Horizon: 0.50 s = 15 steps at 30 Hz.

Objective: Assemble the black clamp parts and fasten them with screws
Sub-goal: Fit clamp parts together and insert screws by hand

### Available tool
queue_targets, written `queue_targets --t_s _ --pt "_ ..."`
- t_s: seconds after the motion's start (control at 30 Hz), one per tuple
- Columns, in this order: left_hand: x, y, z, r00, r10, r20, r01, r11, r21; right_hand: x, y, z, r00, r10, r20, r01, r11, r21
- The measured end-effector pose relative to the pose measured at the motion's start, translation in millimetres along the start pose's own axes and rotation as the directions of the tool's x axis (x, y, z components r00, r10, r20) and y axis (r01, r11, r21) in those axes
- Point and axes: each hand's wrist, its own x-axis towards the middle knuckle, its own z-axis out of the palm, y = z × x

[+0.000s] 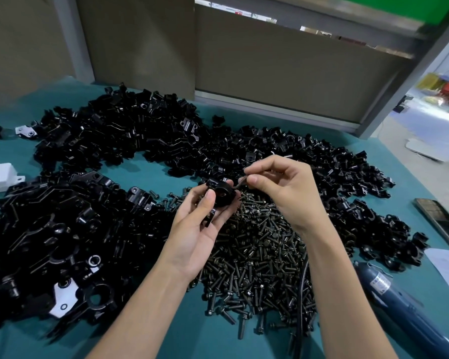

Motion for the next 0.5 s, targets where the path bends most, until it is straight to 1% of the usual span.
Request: queue_targets --t_s 0.13,0.4,0.5 --pt "-0.4 1.5 -0.8 1.0 0.003 -0.016 -0.003 1.0 -0.01 -1.5 1.7 7.4 0.999 -0.029 0.019 0.032 0.988 -0.149" --pt "-0.7 1.2 -1.5 1.0 -0.008 -0.005 0.008 1.0 0.001 -3.2 1.3 7.8 0.997 -0.071 0.024 0.074 0.97 -0.233" --pt "-1.0 1.2 -2.5 1.0 -0.005 -0.006 0.005 1.0 0.03 -3.3 2.2 8.9 0.997 -0.039 0.059 0.053 0.968 -0.247"
